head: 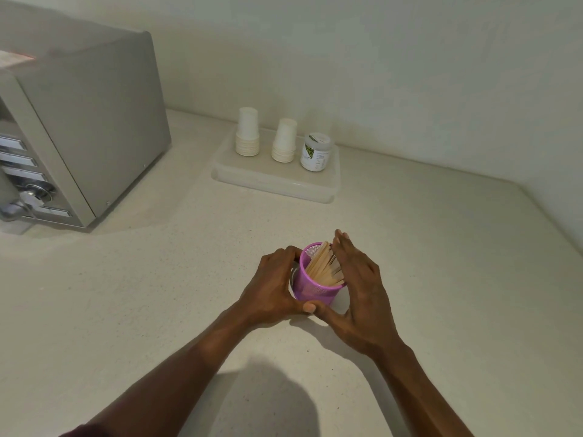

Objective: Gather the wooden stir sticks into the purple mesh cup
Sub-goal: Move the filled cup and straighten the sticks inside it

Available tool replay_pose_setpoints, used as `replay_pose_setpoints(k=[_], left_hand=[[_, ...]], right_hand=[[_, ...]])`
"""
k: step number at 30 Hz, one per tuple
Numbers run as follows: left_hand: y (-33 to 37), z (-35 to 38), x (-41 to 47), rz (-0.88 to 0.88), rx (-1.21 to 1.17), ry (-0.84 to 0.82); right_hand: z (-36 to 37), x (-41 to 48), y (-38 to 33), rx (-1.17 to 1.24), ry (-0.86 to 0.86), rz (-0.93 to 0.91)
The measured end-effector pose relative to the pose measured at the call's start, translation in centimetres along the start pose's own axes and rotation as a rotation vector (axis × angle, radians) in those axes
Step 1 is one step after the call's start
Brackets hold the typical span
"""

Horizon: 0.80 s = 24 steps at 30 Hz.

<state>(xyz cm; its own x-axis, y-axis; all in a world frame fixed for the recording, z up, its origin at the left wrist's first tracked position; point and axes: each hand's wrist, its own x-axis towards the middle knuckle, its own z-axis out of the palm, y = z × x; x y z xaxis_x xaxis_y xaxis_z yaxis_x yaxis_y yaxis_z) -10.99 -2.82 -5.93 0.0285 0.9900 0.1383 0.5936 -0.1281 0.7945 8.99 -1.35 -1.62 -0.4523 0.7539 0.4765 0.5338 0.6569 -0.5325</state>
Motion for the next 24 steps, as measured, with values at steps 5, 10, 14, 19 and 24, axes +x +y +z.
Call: replay_pose_setpoints(k=[5, 10, 14, 19, 24], left_hand=[[0.3, -0.2, -0.3, 0.033, 0.028, 0.020], [0.6, -0.4, -0.5, 0.105, 0.090, 0.030], [0.3, -0.4, -0.8, 0.126, 0.246, -0.027], [-1.2, -3.7, -1.1, -0.038, 0.712, -0.122], [-3.9, -8.0, -1.5, -0.115, 0.748, -0.087]], right_hand=[[-0.1, -1.0, -1.4, 0.120, 0.053, 0.217], [1.9, -1.6, -1.5, 0.320, 0.152, 0.381], [2.0, -1.0, -1.3, 0.360, 0.182, 0.422], [1.6, -0.4, -1.6, 0.368, 0.195, 0.435], [1.7, 2.0, -1.4, 0.362, 0.194, 0.402]])
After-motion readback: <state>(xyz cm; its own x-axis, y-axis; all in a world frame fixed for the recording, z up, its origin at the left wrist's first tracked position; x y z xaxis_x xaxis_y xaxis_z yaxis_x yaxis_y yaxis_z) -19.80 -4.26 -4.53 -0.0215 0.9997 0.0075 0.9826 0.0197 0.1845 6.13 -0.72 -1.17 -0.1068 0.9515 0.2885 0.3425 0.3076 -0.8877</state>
